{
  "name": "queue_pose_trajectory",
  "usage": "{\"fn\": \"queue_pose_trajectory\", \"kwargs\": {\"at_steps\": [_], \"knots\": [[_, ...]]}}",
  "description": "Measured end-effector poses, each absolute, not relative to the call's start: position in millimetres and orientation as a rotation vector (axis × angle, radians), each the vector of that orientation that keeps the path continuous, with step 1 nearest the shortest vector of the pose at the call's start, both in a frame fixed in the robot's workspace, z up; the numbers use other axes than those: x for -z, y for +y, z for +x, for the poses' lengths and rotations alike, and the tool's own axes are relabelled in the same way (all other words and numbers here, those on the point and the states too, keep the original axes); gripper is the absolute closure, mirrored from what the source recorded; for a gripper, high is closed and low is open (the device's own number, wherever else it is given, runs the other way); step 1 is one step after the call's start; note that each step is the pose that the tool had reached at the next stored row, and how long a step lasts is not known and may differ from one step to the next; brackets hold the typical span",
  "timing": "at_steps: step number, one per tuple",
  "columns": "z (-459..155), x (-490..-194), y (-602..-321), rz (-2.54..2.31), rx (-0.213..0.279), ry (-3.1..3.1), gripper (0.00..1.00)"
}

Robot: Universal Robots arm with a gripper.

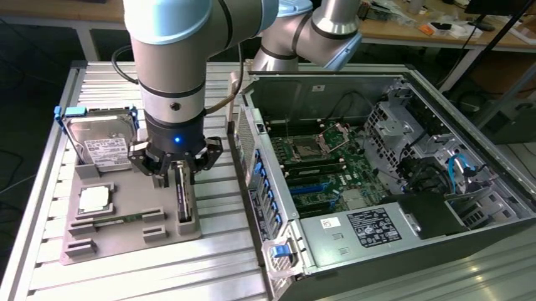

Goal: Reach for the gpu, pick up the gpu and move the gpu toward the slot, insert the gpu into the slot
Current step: 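Pick up the gpu and move the gpu toward the slot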

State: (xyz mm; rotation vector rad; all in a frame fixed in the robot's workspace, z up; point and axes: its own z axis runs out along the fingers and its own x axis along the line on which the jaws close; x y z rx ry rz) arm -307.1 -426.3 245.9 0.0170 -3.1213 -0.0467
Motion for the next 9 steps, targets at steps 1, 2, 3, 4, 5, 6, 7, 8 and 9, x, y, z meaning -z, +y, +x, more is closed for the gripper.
{"fn": "queue_pose_trajectory", "kwargs": {"at_steps": [1, 2, 3, 4, 5, 6, 7, 8, 9], "knots": [[-307.1, -245.9, -426.3, 0.017, 0.047, -3.121, 0.52], [-307.1, -245.9, -426.3, 0.017, 0.047, -3.121, 0.52], [-307.1, -245.9, -426.3, 0.017, 0.047, -3.121, 0.52], [-307.1, -245.9, -426.3, 0.017, 0.047, -3.121, 0.52], [-307.1, -245.9, -426.4, 0.017, 0.047, -3.121, 0.52], [-307.1, -245.8, -426.3, 0.017, 0.047, -3.121, 0.52], [-307.1, -245.9, -426.3, 0.017, 0.047, -3.121, 0.52], [-307.1, -245.8, -426.3, 0.017, 0.047, -3.121, 0.52], [-307.1, -245.9, -426.3, 0.017, 0.047, -3.121, 0.52]]}}
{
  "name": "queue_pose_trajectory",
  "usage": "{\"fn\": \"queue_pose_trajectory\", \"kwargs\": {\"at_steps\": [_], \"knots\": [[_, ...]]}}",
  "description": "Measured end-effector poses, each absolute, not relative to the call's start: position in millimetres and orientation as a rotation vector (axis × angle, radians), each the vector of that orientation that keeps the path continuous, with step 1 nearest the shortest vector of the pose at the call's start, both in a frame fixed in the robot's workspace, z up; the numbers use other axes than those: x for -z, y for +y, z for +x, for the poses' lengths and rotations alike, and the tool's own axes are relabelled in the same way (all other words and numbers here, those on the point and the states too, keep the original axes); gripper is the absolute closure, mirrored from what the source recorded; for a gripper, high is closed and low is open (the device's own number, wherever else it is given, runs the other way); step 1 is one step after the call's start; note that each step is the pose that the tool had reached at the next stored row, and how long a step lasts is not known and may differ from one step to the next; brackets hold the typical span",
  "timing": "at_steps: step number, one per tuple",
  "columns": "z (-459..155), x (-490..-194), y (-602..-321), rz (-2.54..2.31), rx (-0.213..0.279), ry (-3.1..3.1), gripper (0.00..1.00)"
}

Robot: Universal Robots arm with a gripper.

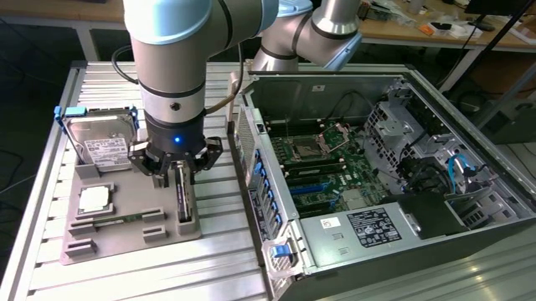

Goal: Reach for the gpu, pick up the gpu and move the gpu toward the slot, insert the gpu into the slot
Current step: 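Pick up the gpu and move the gpu toward the slot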

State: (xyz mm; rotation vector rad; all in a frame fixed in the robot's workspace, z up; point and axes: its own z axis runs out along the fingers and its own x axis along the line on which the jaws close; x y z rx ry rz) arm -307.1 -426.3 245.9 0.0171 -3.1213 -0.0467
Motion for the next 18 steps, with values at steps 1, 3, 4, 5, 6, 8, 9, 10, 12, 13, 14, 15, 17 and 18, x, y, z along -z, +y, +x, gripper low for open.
{"fn": "queue_pose_trajectory", "kwargs": {"at_steps": [1, 3, 4, 5, 6, 8, 9, 10, 12, 13, 14, 15, 17, 18], "knots": [[-307.1, -245.9, -426.3, 0.017, 0.047, -3.121, 0.52], [-307.1, -245.8, -426.3, 0.017, 0.047, -3.121, 0.52], [-307.1, -244.7, -426.3, 0.017, 0.047, -3.122, 0.52], [-307.1, -243.6, -426.3, 0.017, 0.047, -3.122, 0.52], [-307.1, -243.7, -426.3, 0.017, 0.047, -3.121, 0.52], [-307.1, -243.8, -426.3, 0.017, 0.047, -3.121, 0.52], [-307.1, -243.7, -426.3, 0.017, 0.047, -3.121, 0.52], [-307.1, -243.7, -426.3, 0.017, 0.047, -3.121, 0.52], [-307.1, -243.7, -426.3, 0.017, 0.047, -3.121, 0.52], [-307.1, -243.8, -426.3, 0.017, 0.047, -3.121, 0.52], [-307.1, -243.7, -426.3, 0.017, 0.047, -3.121, 0.52], [-307.1, -243.8, -426.3, 0.017, 0.047, -3.121, 0.53], [-307.1, -243.8, -426.4, 0.017, 0.047, -3.121, 0.60], [-307.1, -243.7, -426.3, 0.017, 0.047, -3.121, 0.60]]}}
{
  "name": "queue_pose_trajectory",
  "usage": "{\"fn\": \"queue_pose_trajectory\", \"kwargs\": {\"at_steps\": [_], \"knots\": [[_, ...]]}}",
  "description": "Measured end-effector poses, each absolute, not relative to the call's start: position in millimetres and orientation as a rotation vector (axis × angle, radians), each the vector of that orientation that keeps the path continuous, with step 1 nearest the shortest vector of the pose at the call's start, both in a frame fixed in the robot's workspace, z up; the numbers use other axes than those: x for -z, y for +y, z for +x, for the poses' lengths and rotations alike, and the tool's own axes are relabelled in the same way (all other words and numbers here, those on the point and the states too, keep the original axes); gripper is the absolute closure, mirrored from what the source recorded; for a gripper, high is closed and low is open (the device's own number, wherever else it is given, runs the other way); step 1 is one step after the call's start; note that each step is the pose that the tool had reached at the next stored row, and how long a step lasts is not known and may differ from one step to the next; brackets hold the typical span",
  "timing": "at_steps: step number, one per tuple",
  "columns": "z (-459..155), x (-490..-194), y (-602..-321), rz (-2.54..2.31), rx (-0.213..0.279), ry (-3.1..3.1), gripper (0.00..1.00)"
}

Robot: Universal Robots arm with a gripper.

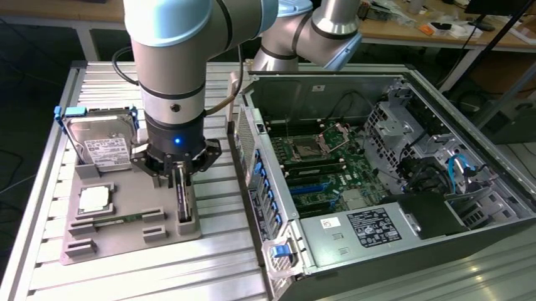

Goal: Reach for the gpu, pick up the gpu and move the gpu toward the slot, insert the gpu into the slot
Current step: 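Pick up the gpu and move the gpu toward the slot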

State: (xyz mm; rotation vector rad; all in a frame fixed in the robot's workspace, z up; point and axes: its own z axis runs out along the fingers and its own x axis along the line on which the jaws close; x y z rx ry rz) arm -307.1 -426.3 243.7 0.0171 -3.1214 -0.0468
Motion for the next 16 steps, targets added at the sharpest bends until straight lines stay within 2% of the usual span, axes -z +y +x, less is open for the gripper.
{"fn": "queue_pose_trajectory", "kwargs": {"at_steps": [2, 3, 16], "knots": [[-307.1, -243.7, -426.3, 0.017, 0.047, -3.121, 0.72], [-307.1, -243.8, -426.3, 0.017, 0.047, -3.121, 0.73], [-307.1, -249.3, -426.3, 0.017, 0.046, -3.121, 0.73]]}}
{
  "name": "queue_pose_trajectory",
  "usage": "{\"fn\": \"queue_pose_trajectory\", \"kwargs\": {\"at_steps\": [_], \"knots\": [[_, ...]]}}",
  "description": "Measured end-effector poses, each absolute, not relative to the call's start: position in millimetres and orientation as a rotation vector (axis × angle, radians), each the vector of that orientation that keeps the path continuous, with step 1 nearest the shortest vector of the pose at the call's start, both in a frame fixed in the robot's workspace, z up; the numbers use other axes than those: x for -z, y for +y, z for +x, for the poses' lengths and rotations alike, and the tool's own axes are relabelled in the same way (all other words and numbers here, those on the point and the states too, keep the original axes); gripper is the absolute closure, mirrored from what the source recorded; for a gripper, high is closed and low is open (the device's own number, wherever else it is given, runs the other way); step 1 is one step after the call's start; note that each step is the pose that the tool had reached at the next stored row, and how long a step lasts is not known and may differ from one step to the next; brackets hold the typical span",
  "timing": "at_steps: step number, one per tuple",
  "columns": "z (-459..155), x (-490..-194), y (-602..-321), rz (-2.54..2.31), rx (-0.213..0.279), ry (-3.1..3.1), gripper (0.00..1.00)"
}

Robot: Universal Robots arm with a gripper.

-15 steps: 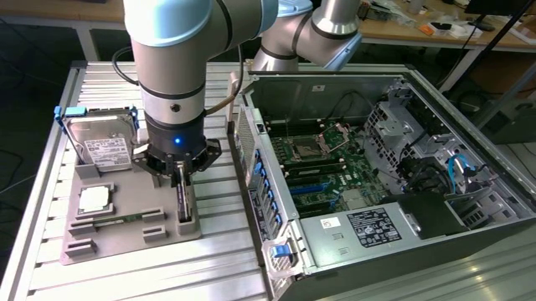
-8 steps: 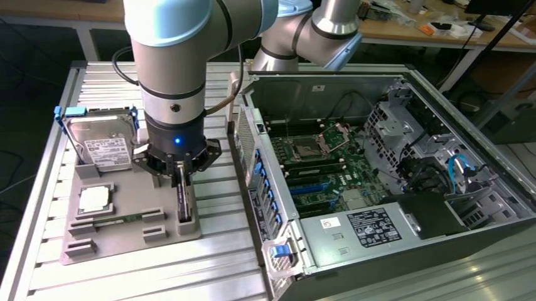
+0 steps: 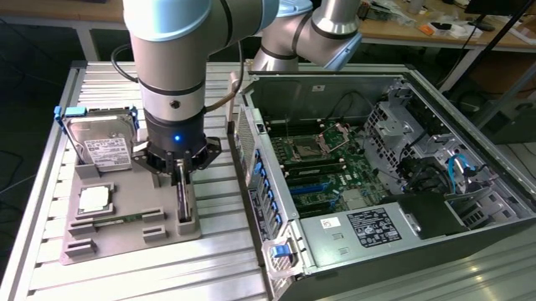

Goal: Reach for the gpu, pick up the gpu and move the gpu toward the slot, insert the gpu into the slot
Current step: 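Pick up the gpu and move the gpu toward the slot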

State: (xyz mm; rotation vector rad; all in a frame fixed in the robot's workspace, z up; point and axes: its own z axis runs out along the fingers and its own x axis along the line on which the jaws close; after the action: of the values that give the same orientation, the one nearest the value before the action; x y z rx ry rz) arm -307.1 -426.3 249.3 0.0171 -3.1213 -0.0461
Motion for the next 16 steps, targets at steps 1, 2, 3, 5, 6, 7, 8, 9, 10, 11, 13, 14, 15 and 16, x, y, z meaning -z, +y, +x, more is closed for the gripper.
{"fn": "queue_pose_trajectory", "kwargs": {"at_steps": [1, 2, 3, 5, 6, 7, 8, 9, 10, 11, 13, 14, 15, 16], "knots": [[-307, -251, -426, 0.017, 0.046, -3.121, 0.73], [-307, -252, -426, 0.017, 0.045, -3.121, 0.73], [-307, -254, -426, 0.017, 0.045, -3.121, 0.73], [-307, -256, -426, 0.017, 0.044, -3.121, 0.73], [-307, -257, -426, 0.017, 0.044, -3.121, 0.73], [-307, -258, -426, 0.017, 0.043, -3.121, 0.73], [-307, -260, -426, 0.017, 0.042, -3.121, 0.73], [-307, -261, -426, 0.017, 0.042, -3.121, 0.73], [-307, -263, -426, 0.017, 0.041, -3.121, 0.73], [-307, -264, -426, 0.017, 0.041, -3.121, 0.73], [-307, -268, -426, 0.017, 0.040, -3.121, 0.73], [-307, -270, -426, 0.017, 0.040, -3.121, 0.73], [-307, -272, -426, 0.017, 0.039, -3.121, 0.73], [-307, -273, -426, 0.017, 0.039, -3.121, 0.73]]}}
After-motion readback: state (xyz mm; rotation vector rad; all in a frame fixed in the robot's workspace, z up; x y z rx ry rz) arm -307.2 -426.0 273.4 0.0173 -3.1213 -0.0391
